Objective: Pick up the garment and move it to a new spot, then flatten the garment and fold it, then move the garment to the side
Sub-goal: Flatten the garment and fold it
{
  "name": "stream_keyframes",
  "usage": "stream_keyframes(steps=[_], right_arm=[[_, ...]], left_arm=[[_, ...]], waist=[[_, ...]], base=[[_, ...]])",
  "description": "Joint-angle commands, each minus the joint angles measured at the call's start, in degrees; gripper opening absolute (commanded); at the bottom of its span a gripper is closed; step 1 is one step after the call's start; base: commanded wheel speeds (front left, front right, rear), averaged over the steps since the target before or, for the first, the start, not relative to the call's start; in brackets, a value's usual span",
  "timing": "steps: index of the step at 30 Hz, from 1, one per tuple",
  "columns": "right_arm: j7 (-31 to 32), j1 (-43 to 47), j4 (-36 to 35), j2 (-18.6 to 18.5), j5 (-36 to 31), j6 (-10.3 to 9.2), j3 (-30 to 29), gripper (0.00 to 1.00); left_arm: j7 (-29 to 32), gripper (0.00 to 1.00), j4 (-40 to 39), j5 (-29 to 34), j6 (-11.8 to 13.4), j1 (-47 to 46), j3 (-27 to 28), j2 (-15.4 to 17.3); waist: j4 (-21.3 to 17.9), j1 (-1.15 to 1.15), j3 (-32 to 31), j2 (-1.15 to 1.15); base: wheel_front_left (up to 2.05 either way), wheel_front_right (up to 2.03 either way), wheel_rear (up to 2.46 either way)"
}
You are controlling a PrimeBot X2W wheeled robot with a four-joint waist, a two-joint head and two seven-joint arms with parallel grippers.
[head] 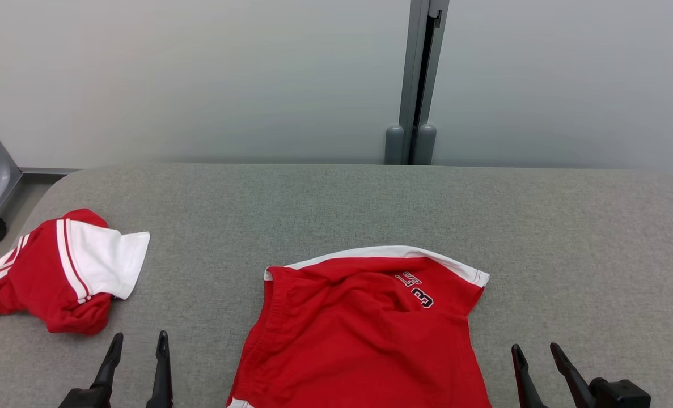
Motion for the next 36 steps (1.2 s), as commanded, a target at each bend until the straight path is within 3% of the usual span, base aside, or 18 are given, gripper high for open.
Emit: stream_keyframes(steps=[1, 16, 28, 36], right_arm=[[-0.24, -0.39, 0.4, -0.1, -0.35, 0.03, -0.23, 1.0], [-0.24, -0.58, 1.95, -0.1, -0.21, 0.03, 0.61, 1.0], [-0.24, 4.02, 4.65, -0.13, -1.4, 0.03, 5.86, 1.0], [-0.24, 2.94, 11.02, -0.12, -1.59, 0.03, 7.7, 1.0]], left_arm=[[-0.16, 1.0, 0.59, 1.12, -0.36, -0.3, 0.14, -0.03], [-0.17, 1.0, 2.03, 2.77, -0.82, -1.35, 0.85, -0.59], [-0.17, 1.0, 4.76, -1.63, -0.85, 1.91, -18.42, 5.92], [-0.17, 1.0, 9.97, -4.81, -0.86, -0.93, -23.74, 7.42]], waist=[[0.1, 0.0, -0.12, 0.0], [-0.35, 0.0, -0.47, 0.0], [-0.53, 0.0, 0.01, 0.0], [-0.73, 0.0, 0.88, 0.0]], base=[[0.0, 0.0, 0.0], [0.0, 0.0, 0.0], [0.0, 0.0, 0.0], [0.0, 0.0, 0.0]])
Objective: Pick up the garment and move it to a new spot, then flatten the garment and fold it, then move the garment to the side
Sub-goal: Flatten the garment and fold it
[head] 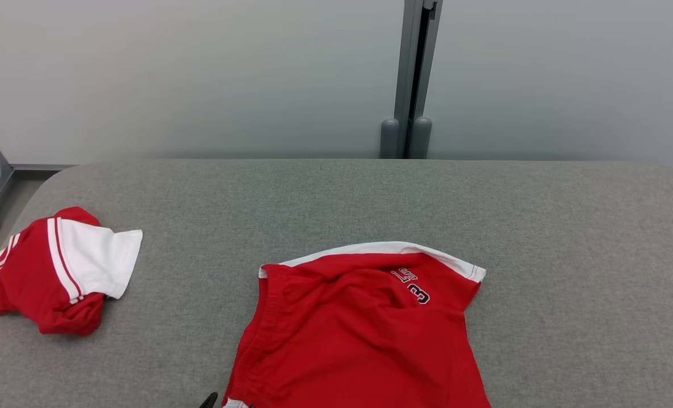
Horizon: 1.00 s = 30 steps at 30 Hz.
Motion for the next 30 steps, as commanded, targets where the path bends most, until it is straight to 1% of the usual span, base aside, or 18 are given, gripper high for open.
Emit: stream_keyframes(steps=[1, 4, 7, 11, 12, 13, 14, 15, 17, 20, 26, 30], right_arm=[[-0.23, -1.19, 1.14, -0.16, -0.15, 0.03, 0.21, 1.0], [-0.22, -1.89, 3.1, -0.15, -0.02, 0.03, 0.72, 1.0], [-0.21, -2.83, 3.57, -0.16, 0.81, 0.03, 1.22, 1.0], [-0.21, -3.79, 4.34, -0.15, 1.67, 0.03, 3.3, 1.0], [-0.21, -4.05, 4.64, -0.15, 1.95, 0.03, 3.79, 0.91], [-0.1, -4.32, 4.91, -0.16, 2.19, 0.03, 4.13, 0.67], [-0.1, -4.5, 5.36, -0.16, 2.58, 0.03, 4.52, 0.3], [-0.09, -4.62, 5.77, -0.15, 2.89, 0.03, 4.85, 0.0], [-0.09, -4.9, 6.21, -0.15, 3.63, 0.03, 5.43, 0.0], [-0.11, -5.69, 5.04, -0.15, 4.78, 0.03, 5.88, 0.0], [-0.15, -6.91, -0.96, -0.16, 6.17, 0.03, 4.95, 0.0], [-0.15, -11.13, -5.09, -0.5, 6.02, 0.03, 4.3, 0.0]], left_arm=[[-0.15, 1.0, 0.97, -0.64, -0.06, -1.42, -0.82, 0.38], [-0.16, 1.0, 2.52, -1.26, -0.06, -2.87, -2.11, 0.35], [-0.16, 1.0, 4.18, -2.08, -0.06, -3.92, -2.84, 0.45], [-0.16, 1.0, 6.0, -3.1, -0.06, -4.95, -3.81, 0.51], [-0.16, 0.99, 6.25, -3.32, -0.06, -5.24, -4.51, 0.62], [-0.16, 0.85, 6.21, -3.49, -0.06, -5.54, -4.81, 0.72], [-0.16, 0.42, 6.24, -3.8, -0.06, -5.7, -5.05, 0.85], [-0.16, 0.0, 6.29, -4.07, -0.06, -5.73, -5.31, 0.95], [-0.15, 0.0, 6.42, -4.54, -0.06, -5.85, -6.05, 1.07], [-0.16, 0.0, 5.29, -5.01, -0.06, -6.12, -6.12, 1.04], [-0.17, 0.0, -0.34, -6.7, -0.06, -6.63, -5.03, 0.79], [-0.16, 0.0, -5.29, -7.98, -0.06, -9.36, -4.03, 1.79]], waist=[[-0.01, 0.0, 0.1, 0.0], [-0.12, 0.0, 0.33, 0.0], [-0.5, 0.0, 0.65, 0.0], [-0.85, 0.0, 0.83, 0.0], [-0.87, 0.0, 0.85, 0.0], [-0.83, 0.0, 0.87, 0.0], [-0.78, 0.0, 0.88, 0.0], [-0.71, 0.0, 0.87, 0.0], [-0.58, 0.0, 0.82, 0.0], [-0.37, 0.0, 0.64, 0.0], [-0.33, 0.0, 0.54, 0.0], [-0.73, 0.0, 0.95, 0.0]], base=[[0.0, 0.0, 0.0], [0.0, 0.0, 0.0], [0.0, 0.0, 0.0], [0.0, 0.0, 0.0], [0.0, 0.0, 0.0], [0.0, 0.0, 0.0], [0.0, 0.0, 0.0], [0.0, 0.0, 0.0], [0.0, 0.0, 0.0], [0.0, 0.0, 0.0], [0.0, 0.0, 0.0], [0.0, 0.0, 0.0]])
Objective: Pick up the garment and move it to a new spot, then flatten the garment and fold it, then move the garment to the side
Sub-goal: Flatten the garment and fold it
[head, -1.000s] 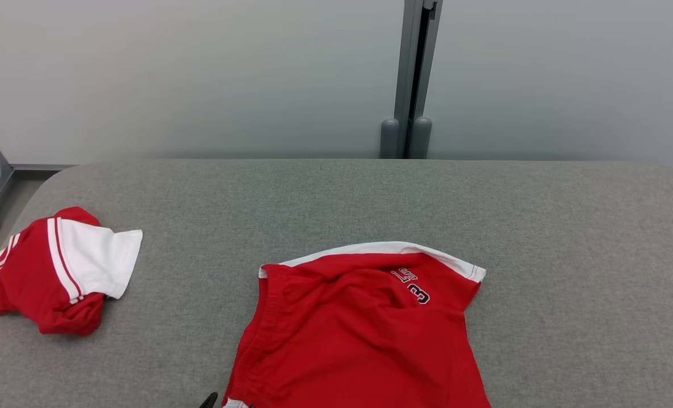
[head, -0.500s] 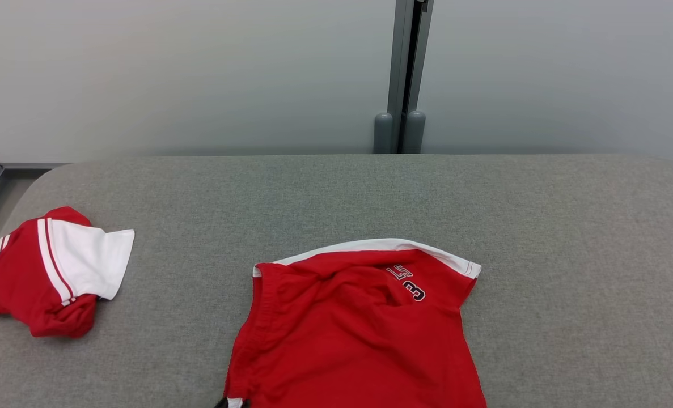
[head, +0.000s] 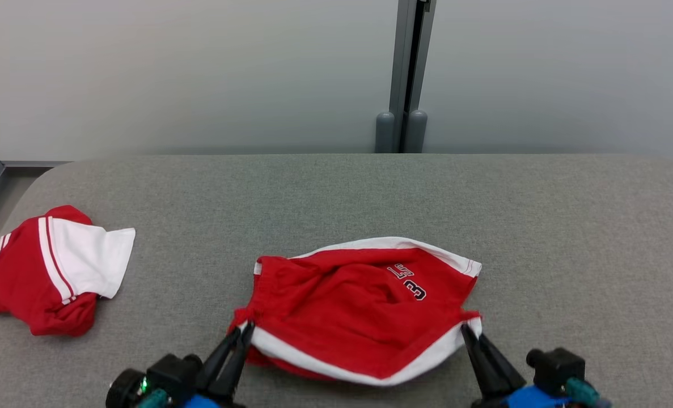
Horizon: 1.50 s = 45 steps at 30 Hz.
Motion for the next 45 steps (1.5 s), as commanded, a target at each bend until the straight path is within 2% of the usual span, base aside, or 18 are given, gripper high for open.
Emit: stream_keyframes(steps=[1, 5, 9, 14, 18, 22, 29, 33, 39, 45], right_arm=[[-0.04, -3.4, -1.28, -0.68, -0.36, 0.03, -0.41, 0.0], [-0.04, -12.59, -1.72, -1.76, -0.24, 0.03, -0.75, 0.0], [-0.04, -26.33, 1.11, -2.87, 0.86, 0.03, 0.44, 0.0], [0.45, -46.16, 8.44, -2.26, 4.06, 0.03, 1.95, 0.0], [0.42, -60.88, 15.8, -1.49, 7.56, 0.03, 0.58, 0.0], [0.17, -73.18, 22.33, -0.82, 10.03, 0.03, -1.68, 0.0], [-0.06, -83.63, 29.29, -0.69, 10.27, 0.03, -2.12, 0.0], [-0.11, -83.81, 31.81, -1.07, 10.7, 0.03, -1.36, 0.0], [-0.13, -74.63, 31.1, -0.92, 13.34, 0.03, -0.53, 0.0], [-0.14, -55.65, 24.84, -3.26, 17.25, 0.03, 3.28, 0.0]], left_arm=[[-0.17, 0.0, -1.8, -0.51, -0.06, -2.91, 0.66, 0.75], [-0.16, 0.0, -4.33, -2.16, -0.06, -11.07, 0.59, 2.13], [-0.15, 0.0, -3.97, -3.62, -0.06, -23.87, -1.87, 5.3], [-0.16, 0.0, -0.12, -8.68, -0.06, -41.8, -3.88, 8.43], [-0.15, 0.0, 4.06, -12.33, -0.06, -55.44, -7.2, 9.58], [-0.16, 0.0, 8.43, -15.37, -0.06, -67.04, -10.75, 9.5], [-0.15, 0.0, 11.99, -18.79, -0.06, -78.1, -14.25, 8.15], [-0.16, 0.0, 13.11, -21.15, -0.07, -77.91, -14.6, 7.51], [-0.16, 0.0, 12.16, -20.71, -0.07, -68.63, -13.51, 6.1], [-0.16, 0.0, 5.85, -16.17, -0.07, -47.01, -6.51, 2.21]], waist=[[-0.23, 0.0, 0.34, 0.0], [-0.54, 0.0, 2.37, 0.0], [-1.53, 0.0, 6.88, 0.0], [-3.53, 0.0, 12.91, 0.0], [-4.88, 0.0, 16.77, 0.0], [-5.58, 0.0, 19.56, 0.0], [-6.63, 0.0, 22.26, 0.0], [-6.81, 0.0, 23.41, 0.0], [-6.36, 0.0, 22.62, 0.0], [-4.45, 0.0, 17.84, 0.0]], base=[[0.0, 0.0, 0.0], [0.0, 0.0, 0.0], [0.0, 0.0, 0.0], [0.0, 0.0, 0.0], [0.0, 0.0, 0.0], [0.0, 0.0, 0.0], [0.0, 0.0, 0.0], [0.0, 0.0, 0.0], [0.0, 0.0, 0.0], [0.0, 0.0, 0.0]])
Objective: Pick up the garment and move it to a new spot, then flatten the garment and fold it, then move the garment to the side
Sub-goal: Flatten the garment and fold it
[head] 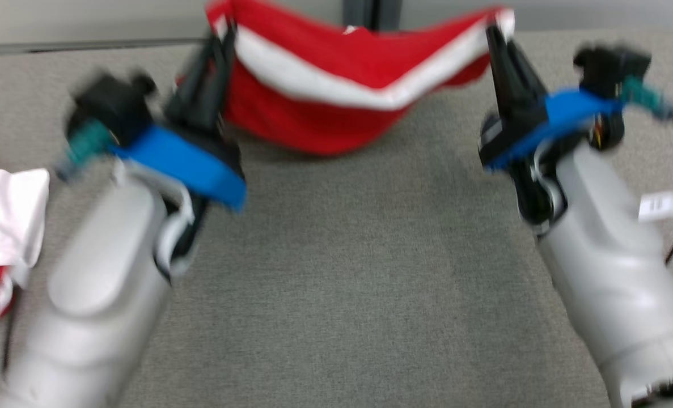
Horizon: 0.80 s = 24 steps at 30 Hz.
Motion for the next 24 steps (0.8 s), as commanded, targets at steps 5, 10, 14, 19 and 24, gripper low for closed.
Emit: stream_keyframes(steps=[5, 10, 14, 19, 24], right_arm=[[-0.27, 18.32, -7.62, -3.23, 3.78, 0.03, 0.82, 0.0], [-0.28, 34.47, -15.34, -4.71, 6.28, 0.03, 0.86, 0.0], [-0.25, 45.09, -21.17, -5.55, 5.88, 0.03, -0.33, 0.0], [3.58, 56.86, -29.95, -4.58, 5.74, 0.02, -3.69, 0.0], [9.01, 66.15, -40.35, -1.66, 3.01, 0.03, -8.28, 0.0]], left_arm=[[-0.17, 0.0, -4.18, 3.6, -0.07, 17.02, 3.38, -3.74], [-0.17, 0.0, -7.69, 7.06, -0.07, 31.12, 4.91, -4.89], [-0.17, 0.0, -9.76, 7.89, -0.08, 40.91, 7.75, -5.17], [-0.17, 0.0, -12.43, 8.91, -0.07, 50.15, 10.15, -4.72], [-0.17, 0.0, -14.06, 9.66, -0.07, 54.6, 10.87, -3.33]], waist=[[0.92, 0.01, -5.28, 0.0], [1.16, 0.01, -9.11, 0.0], [1.18, 0.01, -11.83, 0.0], [1.63, 0.01, -15.01, 0.0], [1.85, 0.01, -16.05, 0.0]], base=[[0.0, 0.0, 0.0], [0.0, 0.0, 0.0], [0.0, 0.0, 0.0], [0.0, 0.0, 0.0], [0.0, 0.0, 0.0]])
